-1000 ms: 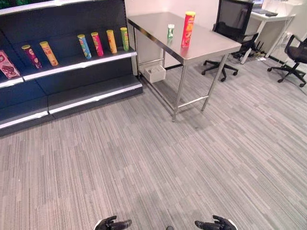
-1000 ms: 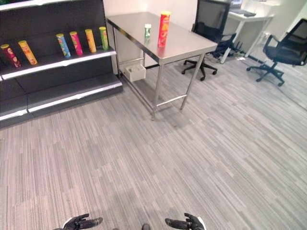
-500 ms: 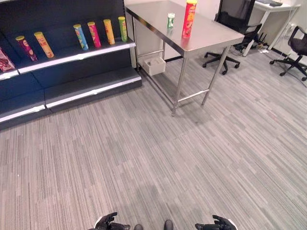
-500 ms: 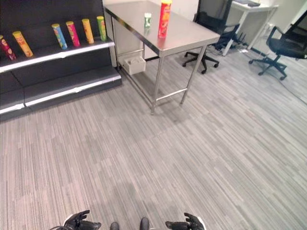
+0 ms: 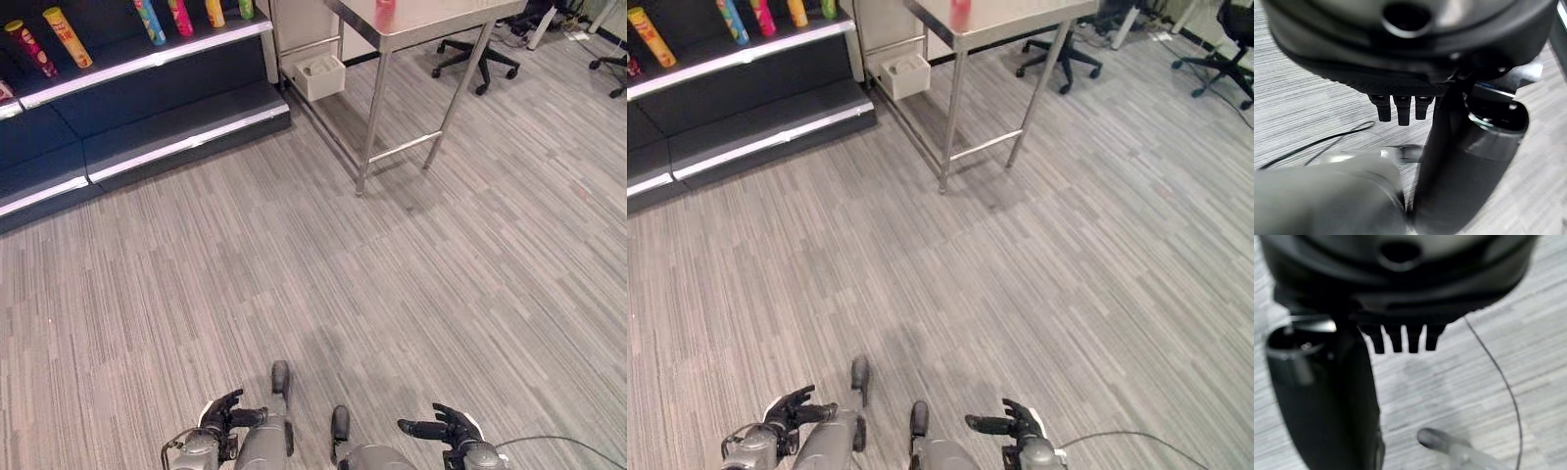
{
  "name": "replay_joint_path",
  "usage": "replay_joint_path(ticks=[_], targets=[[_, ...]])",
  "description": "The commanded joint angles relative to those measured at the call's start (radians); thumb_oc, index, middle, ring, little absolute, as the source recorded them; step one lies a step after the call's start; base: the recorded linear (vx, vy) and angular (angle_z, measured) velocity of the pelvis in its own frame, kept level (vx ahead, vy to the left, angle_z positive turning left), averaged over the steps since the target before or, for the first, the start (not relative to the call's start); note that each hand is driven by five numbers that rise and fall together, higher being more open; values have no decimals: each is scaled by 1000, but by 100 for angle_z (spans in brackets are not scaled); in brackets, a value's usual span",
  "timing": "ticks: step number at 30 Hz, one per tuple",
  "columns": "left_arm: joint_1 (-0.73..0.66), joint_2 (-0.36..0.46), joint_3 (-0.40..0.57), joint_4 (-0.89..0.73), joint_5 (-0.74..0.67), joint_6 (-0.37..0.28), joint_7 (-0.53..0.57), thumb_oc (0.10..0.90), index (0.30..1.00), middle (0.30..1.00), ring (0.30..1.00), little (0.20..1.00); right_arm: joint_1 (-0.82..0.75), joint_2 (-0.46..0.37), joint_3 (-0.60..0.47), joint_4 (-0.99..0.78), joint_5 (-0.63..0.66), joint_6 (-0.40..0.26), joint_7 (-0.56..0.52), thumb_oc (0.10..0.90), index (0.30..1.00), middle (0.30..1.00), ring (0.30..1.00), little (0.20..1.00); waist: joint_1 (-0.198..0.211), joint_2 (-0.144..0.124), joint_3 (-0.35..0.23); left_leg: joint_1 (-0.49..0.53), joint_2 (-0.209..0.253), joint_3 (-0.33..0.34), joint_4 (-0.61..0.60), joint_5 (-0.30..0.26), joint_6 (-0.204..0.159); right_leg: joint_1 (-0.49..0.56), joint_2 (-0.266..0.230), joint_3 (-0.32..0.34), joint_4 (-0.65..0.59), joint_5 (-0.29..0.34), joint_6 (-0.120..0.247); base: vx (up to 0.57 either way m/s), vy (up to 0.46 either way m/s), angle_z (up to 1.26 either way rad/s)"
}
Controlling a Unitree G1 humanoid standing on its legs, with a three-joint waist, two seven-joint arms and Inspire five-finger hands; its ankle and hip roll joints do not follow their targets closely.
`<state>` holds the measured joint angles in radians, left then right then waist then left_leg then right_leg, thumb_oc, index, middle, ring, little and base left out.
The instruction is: Put the goods on the table back onto the shelves and tidy them up.
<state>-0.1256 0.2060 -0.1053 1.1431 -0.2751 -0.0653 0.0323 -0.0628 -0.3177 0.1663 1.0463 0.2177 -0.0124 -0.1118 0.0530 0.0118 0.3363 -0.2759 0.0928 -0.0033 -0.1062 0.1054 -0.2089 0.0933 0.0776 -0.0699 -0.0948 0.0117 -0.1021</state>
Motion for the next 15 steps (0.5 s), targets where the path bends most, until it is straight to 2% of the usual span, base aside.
replay_joint_path(ticks=[1, 3, 4, 5, 7, 8, 9, 10, 11, 13, 14, 15], targets=[[145, 39, -24, -3, 45, 11, 19, 800, 900, 900, 900, 900, 67, -50, 1, -91, -25, -39, -8, 800, 900, 900, 900, 900, 23, -18, -132, -27, -41, 80, 24, 145, 125, 194, -103, 38, 8, -190, 183, 761, 378, -82], [146, 48, -7, -13, 32, 8, 19, 800, 900, 900, 900, 900, 67, -40, 11, -87, -43, -31, 9, 800, 900, 900, 900, 900, 38, -40, -152, -3, -61, 91, 33, 128, 146, 185, -151, 52, 60, -183, 211, 433, 245, -88], [146, 48, -7, -13, 32, 9, 19, 800, 900, 900, 900, 900, 67, -40, 11, -87, -43, -31, 9, 800, 900, 900, 900, 900, 39, -42, -152, -3, -62, 93, 33, 128, 146, 184, -153, 53, 61, -184, 211, 493, 309, -77], [137, 66, -2, -30, 33, 9, 18, 800, 900, 900, 900, 900, 56, -31, 13, -39, -55, -25, 27, 800, 900, 900, 900, 900, 48, -66, -158, 64, -105, 111, 48, 68, 195, 111, -216, 65, 283, -77, 269, 421, 307, -64], [126, 83, -12, -75, 35, 9, 21, 800, 900, 900, 900, 900, 49, -35, 6, -30, -47, -23, 29, 800, 900, 900, 900, 900, 33, -61, -134, 105, -128, 113, 69, 21, 230, 13, -237, 81, 508, 89, 268, 339, 322, -59], [122, 87, -13, -94, 30, 10, 22, 800, 900, 900, 900, 900, 45, -35, 1, -30, -42, -20, 27, 800, 900, 900, 900, 900, 28, -47, -127, 124, -124, 110, 73, 8, 244, -32, -235, 79, 597, 145, 259, 122, 167, -21], [122, 88, -13, -94, 30, 10, 23, 800, 900, 900, 900, 900, 45, -35, 1, -30, -42, -20, 27, 800, 900, 900, 900, 900, 29, -48, -126, 124, -125, 112, 73, 7, 244, -35, -237, 81, 602, 143, 260, 211, 230, 17], [114, 103, -20, -116, 35, 10, 25, 800, 900, 900, 900, 900, 47, -28, -4, -29, -40, -19, 23, 800, 900, 900, 900, 900, 12, -19, -108, 192, -121, 107, 61, -27, 265, -117, -247, 45, 728, 175, 251, 263, 234, 40], [111, 105, -22, -140, 29, 7, 25, 800, 900, 900, 900, 900, 48, -27, -6, -27, -37, -21, 21, 800, 900, 900, 900, 900, 5, -4, -104, 221, -115, 104, 50, -39, 267, -168, -256, 16, 752, 145, 240, 384, 255, 26], [101, 107, -30, -169, 14, -1, 28, 800, 900, 900, 900, 900, 50, -30, -11, -27, -29, -22, 19, 800, 900, 900, 900, 900, -22, 1, -92, 277, -128, 83, 35, -72, 261, -217, -273, -66, 647, 57, 224, 375, 67, 4], [93, 106, -35, -175, 10, -3, 28, 800, 900, 900, 900, 900, 50, -32, -15, -27, -24, -20, 19, 800, 900, 900, 900, 900, -37, 5, -84, 309, -130, 76, 28, -93, 256, -245, -263, -103, 555, 31, 222, 330, -19, 12], [93, 106, -36, -181, 11, -3, 29, 800, 900, 900, 900, 900, 50, -32, -17, -29, -22, -19, 18, 800, 900, 900, 900, 900, -43, 5, -84, 313, -133, 72, 30, -97, 253, -241, -261, -115, 483, 32, 227, 317, -52, 40]])
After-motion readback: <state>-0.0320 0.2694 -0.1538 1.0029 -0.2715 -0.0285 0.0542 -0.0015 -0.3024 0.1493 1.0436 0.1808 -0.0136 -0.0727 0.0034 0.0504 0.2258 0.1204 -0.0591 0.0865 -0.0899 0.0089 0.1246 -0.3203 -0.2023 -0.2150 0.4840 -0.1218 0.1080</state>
